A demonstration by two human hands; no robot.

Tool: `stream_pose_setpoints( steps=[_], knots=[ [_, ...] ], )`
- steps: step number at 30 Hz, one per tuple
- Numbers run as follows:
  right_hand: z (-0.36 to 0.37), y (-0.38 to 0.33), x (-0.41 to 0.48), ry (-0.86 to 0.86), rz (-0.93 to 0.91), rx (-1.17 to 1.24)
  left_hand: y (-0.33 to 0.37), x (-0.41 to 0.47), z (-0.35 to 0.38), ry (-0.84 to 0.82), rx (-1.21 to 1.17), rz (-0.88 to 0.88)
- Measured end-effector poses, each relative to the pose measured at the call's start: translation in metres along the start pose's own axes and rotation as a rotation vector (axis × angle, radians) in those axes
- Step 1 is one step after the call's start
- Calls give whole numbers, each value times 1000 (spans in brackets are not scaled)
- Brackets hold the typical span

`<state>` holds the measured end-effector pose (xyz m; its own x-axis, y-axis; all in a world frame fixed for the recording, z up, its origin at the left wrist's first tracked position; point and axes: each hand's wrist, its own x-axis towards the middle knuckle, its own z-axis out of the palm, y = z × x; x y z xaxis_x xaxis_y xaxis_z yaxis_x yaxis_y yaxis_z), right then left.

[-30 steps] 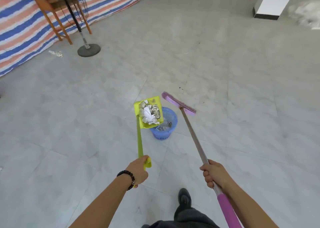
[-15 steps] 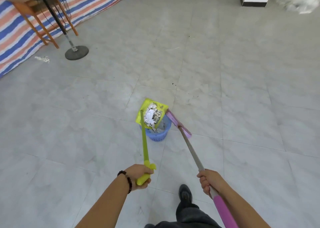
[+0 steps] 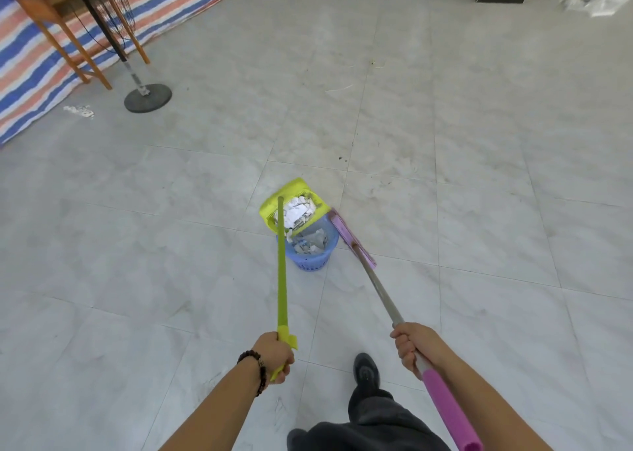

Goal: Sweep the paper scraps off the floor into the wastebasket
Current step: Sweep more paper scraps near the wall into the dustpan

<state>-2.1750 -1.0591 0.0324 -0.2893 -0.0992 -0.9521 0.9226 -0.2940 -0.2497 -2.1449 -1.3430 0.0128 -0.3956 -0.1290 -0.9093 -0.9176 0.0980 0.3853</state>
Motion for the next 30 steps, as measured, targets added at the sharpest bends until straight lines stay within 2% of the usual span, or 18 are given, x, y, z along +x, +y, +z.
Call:
stream_pose_setpoints(
  steps=[10,19,25,30],
  knots=[
    [2,10,-6,38,-27,-65,-14,-7,-9,79,57,36],
    [0,26,-21,45,-54,-61,-7,-15,-16,-2,-72,65],
    [5,41,-28,77,-84,-146,-28,-14,-21,79,111,67],
    [-5,50,-45,103,-99,-168,-16,-3,-43,65,67,33]
  ],
)
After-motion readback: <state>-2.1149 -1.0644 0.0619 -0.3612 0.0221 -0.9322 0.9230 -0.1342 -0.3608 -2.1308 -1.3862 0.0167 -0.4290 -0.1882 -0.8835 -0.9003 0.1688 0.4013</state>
